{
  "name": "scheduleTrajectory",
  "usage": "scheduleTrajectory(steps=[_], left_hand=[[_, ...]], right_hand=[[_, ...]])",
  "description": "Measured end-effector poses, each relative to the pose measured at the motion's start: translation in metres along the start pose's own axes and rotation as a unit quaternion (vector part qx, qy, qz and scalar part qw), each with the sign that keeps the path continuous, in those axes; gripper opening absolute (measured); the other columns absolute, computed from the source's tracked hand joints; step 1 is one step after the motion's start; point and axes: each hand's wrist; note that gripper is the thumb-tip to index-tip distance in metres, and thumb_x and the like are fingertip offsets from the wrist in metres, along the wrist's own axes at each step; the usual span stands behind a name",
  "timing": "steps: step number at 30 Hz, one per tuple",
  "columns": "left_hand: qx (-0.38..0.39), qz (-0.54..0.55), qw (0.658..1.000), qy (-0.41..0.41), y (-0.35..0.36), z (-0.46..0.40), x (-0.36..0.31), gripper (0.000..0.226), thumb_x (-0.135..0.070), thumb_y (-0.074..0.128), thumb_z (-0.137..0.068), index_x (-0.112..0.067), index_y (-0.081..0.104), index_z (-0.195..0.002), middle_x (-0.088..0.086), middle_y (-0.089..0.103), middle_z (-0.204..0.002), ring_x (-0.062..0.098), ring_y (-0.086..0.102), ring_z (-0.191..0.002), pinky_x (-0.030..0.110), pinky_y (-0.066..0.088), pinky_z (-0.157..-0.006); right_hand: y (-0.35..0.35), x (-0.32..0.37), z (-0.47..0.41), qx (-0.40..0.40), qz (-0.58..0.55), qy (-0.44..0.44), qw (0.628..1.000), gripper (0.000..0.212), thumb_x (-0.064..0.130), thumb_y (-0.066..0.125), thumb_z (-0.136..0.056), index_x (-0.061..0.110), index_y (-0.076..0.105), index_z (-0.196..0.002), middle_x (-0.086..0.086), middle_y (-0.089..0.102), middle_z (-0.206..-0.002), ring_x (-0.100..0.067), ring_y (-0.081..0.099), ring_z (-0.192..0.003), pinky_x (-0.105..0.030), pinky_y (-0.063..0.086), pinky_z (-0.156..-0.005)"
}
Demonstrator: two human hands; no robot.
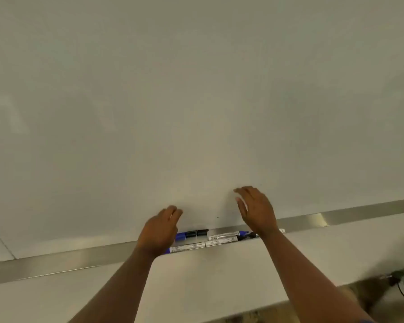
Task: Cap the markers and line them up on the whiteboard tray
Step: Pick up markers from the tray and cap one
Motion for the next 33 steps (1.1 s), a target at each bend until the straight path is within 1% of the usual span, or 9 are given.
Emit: scheduleTrajectory(steps=[2,4,7,10,14,18,27,30,33], left_hand=[[0.071,0.007,0.996,-0.049,0.012,0.008,0.005,0.042,-0.006,0.042,-0.087,-0.013,0.044,-0.128,0.005,0.045,-0.137,0.025,0.053,-0.111,0.038,0.052,-0.083],[0.134,0.019,0.987,-0.082,0.029,0.021,0.011,0.042,-0.010,0.040,-0.088,-0.017,0.042,-0.129,-0.001,0.042,-0.137,0.021,0.050,-0.116,0.036,0.048,-0.089],[0.161,0.023,0.982,-0.099,0.045,0.030,0.015,0.040,-0.009,0.038,-0.087,-0.018,0.045,-0.125,-0.001,0.048,-0.132,0.020,0.051,-0.114,0.035,0.047,-0.092],[0.167,0.026,0.980,-0.107,0.053,0.033,0.015,0.042,-0.008,0.038,-0.086,-0.019,0.048,-0.124,-0.003,0.051,-0.131,0.019,0.050,-0.116,0.032,0.045,-0.094],[0.158,0.005,0.983,-0.093,0.055,0.032,0.016,0.042,-0.008,0.040,-0.085,-0.020,0.050,-0.124,-0.002,0.054,-0.130,0.020,0.051,-0.116,0.032,0.042,-0.096],[0.127,0.002,0.989,-0.080,0.053,0.025,0.015,0.034,-0.006,0.040,-0.085,-0.017,0.057,-0.113,0.002,0.061,-0.119,0.025,0.055,-0.104,0.036,0.045,-0.086],[0.112,0.021,0.993,-0.038,0.050,-0.010,-0.011,0.037,-0.010,0.040,-0.089,-0.021,0.052,-0.123,0.000,0.058,-0.124,0.023,0.052,-0.110,0.036,0.048,-0.085],[0.126,0.012,0.992,-0.031,0.053,-0.020,-0.018,0.039,-0.009,0.040,-0.090,-0.022,0.049,-0.125,-0.001,0.057,-0.126,0.023,0.053,-0.111,0.037,0.048,-0.085],[0.141,-0.017,0.990,-0.009,0.058,-0.027,-0.024,0.037,-0.011,0.041,-0.091,-0.024,0.049,-0.125,-0.001,0.058,-0.124,0.023,0.056,-0.109,0.036,0.048,-0.083]], right_hand=[[0.010,-0.006,0.011,0.056,-0.014,0.026,0.998,0.024,0.013,0.057,-0.090,0.010,0.060,-0.114,-0.013,0.066,-0.111,-0.029,0.063,-0.099,-0.040,0.052,-0.079],[0.021,-0.014,0.027,0.152,-0.029,0.053,0.986,0.027,0.018,0.051,-0.094,0.013,0.056,-0.120,-0.009,0.062,-0.120,-0.026,0.057,-0.109,-0.039,0.046,-0.090],[0.035,-0.020,0.038,0.271,-0.023,0.049,0.961,0.029,0.018,0.045,-0.096,0.014,0.053,-0.123,-0.008,0.058,-0.125,-0.023,0.051,-0.114,-0.034,0.041,-0.096],[0.050,-0.017,0.047,0.327,0.043,-0.023,0.944,0.030,0.016,0.038,-0.097,0.016,0.051,-0.124,-0.008,0.056,-0.125,-0.025,0.049,-0.112,-0.036,0.041,-0.092],[0.066,-0.010,0.051,0.342,0.059,-0.065,0.936,0.033,0.017,0.036,-0.098,0.017,0.046,-0.130,-0.007,0.051,-0.131,-0.026,0.047,-0.115,-0.039,0.040,-0.091],[0.076,-0.008,0.051,0.336,0.039,-0.087,0.937,0.030,0.021,0.042,-0.097,0.017,0.051,-0.126,-0.009,0.057,-0.124,-0.027,0.052,-0.109,-0.038,0.042,-0.088],[0.079,-0.014,0.049,0.360,-0.016,-0.028,0.932,0.030,0.022,0.041,-0.097,0.015,0.053,-0.124,-0.007,0.055,-0.124,-0.022,0.052,-0.111,-0.034,0.042,-0.096],[0.077,-0.013,0.044,0.366,-0.048,-0.001,0.929,0.028,0.020,0.047,-0.095,0.013,0.057,-0.120,-0.009,0.055,-0.121,-0.022,0.054,-0.107,-0.029,0.039,-0.091],[0.074,-0.013,0.039,0.375,-0.078,0.019,0.924,0.024,0.019,0.053,-0.092,0.011,0.060,-0.114,-0.009,0.059,-0.119,-0.022,0.054,-0.107,-0.032,0.040,-0.092]])
Point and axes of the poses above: each hand's wrist, its own z-axis away from the middle knuckle, its own y-axis out of the palm, x = y × z
